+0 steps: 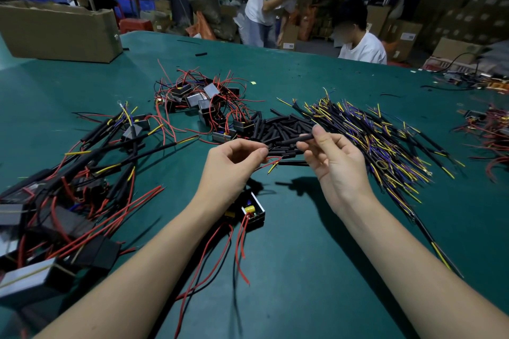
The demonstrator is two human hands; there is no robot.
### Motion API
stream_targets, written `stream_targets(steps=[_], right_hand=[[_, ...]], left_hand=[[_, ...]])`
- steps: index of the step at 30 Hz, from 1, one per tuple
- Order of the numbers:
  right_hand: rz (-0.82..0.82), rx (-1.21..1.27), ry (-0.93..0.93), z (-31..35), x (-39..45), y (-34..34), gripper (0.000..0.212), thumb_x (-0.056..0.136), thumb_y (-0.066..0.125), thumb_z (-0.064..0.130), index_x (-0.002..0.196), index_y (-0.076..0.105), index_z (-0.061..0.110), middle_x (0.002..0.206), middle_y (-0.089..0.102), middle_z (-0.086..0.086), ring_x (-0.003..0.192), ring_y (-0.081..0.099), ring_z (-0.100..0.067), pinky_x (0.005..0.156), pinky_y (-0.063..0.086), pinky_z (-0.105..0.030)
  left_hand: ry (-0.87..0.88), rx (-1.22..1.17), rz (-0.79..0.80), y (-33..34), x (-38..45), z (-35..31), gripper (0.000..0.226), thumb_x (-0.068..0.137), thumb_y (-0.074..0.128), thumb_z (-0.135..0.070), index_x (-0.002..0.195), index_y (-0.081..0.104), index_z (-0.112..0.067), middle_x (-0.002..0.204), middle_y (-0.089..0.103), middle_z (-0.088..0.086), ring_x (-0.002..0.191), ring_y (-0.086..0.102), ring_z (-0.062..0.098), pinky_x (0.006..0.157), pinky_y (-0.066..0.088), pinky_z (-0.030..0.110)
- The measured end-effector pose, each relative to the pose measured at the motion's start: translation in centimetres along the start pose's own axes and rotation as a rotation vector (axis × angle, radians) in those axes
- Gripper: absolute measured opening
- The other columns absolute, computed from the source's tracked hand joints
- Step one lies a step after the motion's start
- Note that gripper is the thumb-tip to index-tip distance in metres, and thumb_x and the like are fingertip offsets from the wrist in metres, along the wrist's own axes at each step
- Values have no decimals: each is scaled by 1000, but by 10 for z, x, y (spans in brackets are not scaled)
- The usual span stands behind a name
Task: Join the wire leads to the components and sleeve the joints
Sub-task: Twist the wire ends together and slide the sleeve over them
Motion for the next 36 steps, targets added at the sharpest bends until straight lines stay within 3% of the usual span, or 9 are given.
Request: stream_targets(steps=[19, 29, 36], right_hand=[[34, -74, -27, -5, -4, 5, 18, 88, 65, 11, 74, 53, 12, 66, 69, -2, 61, 69, -13, 54, 50, -15], [3, -72, -51, -1, -6, 5, 17, 87, 65, 10, 76, 52, 10, 66, 68, -3, 60, 68, -14, 54, 50, -16], [67, -101, -9, -6, -9, 10, 18, 88, 64, 11, 74, 53, 10, 69, 70, -4, 60, 68, -13, 54, 51, -17]], left_hand=[[-18, 8, 6, 0, -1, -1, 3, 86, 68, -8, 83, 70, -8, 75, 70, 5, 67, 62, 3, 71, 49, 13], [1, -10, 43, 2, -1, -3, 2, 84, 69, -6, 85, 69, -8, 71, 69, 4, 60, 61, -2, 62, 45, 8], [5, -41, 54, 3, -3, -4, 8, 83, 70, -6, 91, 68, -5, 74, 70, 6, 62, 63, -2, 62, 45, 7]])
Point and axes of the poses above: each hand's wrist, its own x-axis towards the middle knuckle, its own y-axis out of the palm, z = x × y, the point moved 5 cm from there along x, towards the middle knuckle
